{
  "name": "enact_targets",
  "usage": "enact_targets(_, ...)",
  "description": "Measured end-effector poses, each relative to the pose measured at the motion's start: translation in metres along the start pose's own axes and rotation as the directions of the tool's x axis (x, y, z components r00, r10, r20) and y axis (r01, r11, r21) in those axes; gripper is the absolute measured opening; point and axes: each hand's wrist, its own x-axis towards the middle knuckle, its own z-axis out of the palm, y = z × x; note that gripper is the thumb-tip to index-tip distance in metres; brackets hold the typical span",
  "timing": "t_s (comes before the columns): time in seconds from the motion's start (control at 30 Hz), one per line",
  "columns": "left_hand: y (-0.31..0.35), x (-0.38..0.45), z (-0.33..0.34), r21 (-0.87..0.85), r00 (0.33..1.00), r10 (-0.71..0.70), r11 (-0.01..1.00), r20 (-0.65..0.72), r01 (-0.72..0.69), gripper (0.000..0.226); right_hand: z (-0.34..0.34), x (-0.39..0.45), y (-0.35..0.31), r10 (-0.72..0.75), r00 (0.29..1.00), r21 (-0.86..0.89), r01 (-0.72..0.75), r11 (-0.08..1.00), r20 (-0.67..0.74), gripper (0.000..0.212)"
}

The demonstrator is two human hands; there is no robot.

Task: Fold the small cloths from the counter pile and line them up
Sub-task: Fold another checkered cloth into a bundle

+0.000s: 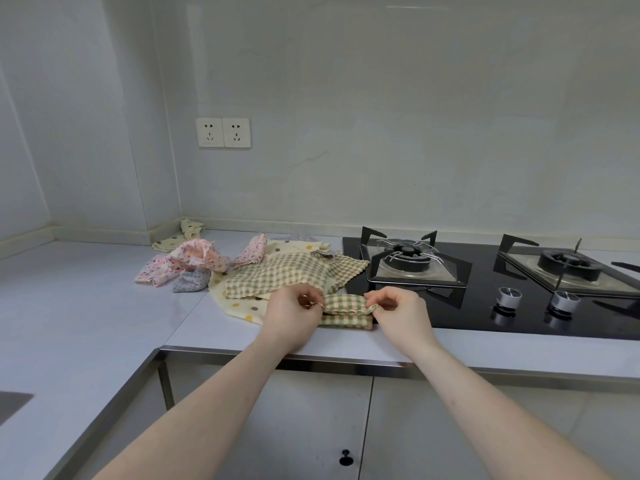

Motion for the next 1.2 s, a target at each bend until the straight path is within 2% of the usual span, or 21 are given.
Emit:
enact_targets(0.13,0.002,-0.001,0.001,0.115,0.998,-0.055,0.992,-0.018,0.056,0.016,0.002,-0.003,-0.002,-0.013,1.000,-0.085,0.014,0.996,0.012,0.033)
enact_targets(0.23,0.002,-0.001,0.002,0.182,0.998,-0.065,0.981,-0.012,0.066,0.016,0.004,-0.005,-0.007,-0.029,0.999,-0.147,0.032,0.989,0.021,0.026)
enact_targets(0.4,0.007,-0.001,0.004,0.175,0.994,-0.107,0.978,-0.024,0.110,0.036,0.004,-0.006,-0.012,-0.039,0.999,-0.189,0.041,0.981,0.010,0.020)
enact_targets(0.53,0.000,0.002,0.006,0.176,0.994,-0.104,0.979,0.016,0.099,0.046,0.004,-0.008,-0.011,-0.052,0.998,-0.219,0.056,0.974,0.025,0.029)
enact_targets(0.67,-0.002,0.005,0.005,0.203,0.995,-0.061,0.978,0.075,0.045,0.033,0.006,-0.007,-0.007,-0.014,0.996,-0.225,0.034,0.974,0.088,0.018)
enact_targets(0.73,-0.004,0.005,0.004,0.202,0.993,-0.060,0.979,0.104,0.038,0.037,0.005,-0.007,-0.007,0.011,0.994,-0.236,0.016,0.972,0.110,0.014)
enact_targets(0.83,-0.006,0.006,0.004,0.221,0.992,-0.043,0.975,0.122,0.015,0.044,0.001,-0.007,-0.009,0.038,0.989,-0.221,-0.006,0.975,0.139,0.025)
enact_targets(0.97,-0.002,0.008,0.002,0.232,0.984,-0.025,0.973,0.176,-0.017,0.020,-0.001,-0.006,-0.011,0.051,0.982,-0.210,-0.012,0.978,0.182,0.035)
enact_targets(1.2,0.004,0.002,0.000,0.092,0.978,-0.060,0.995,0.202,0.042,0.015,-0.005,-0.011,-0.013,0.040,0.965,-0.170,0.005,0.985,0.260,0.022)
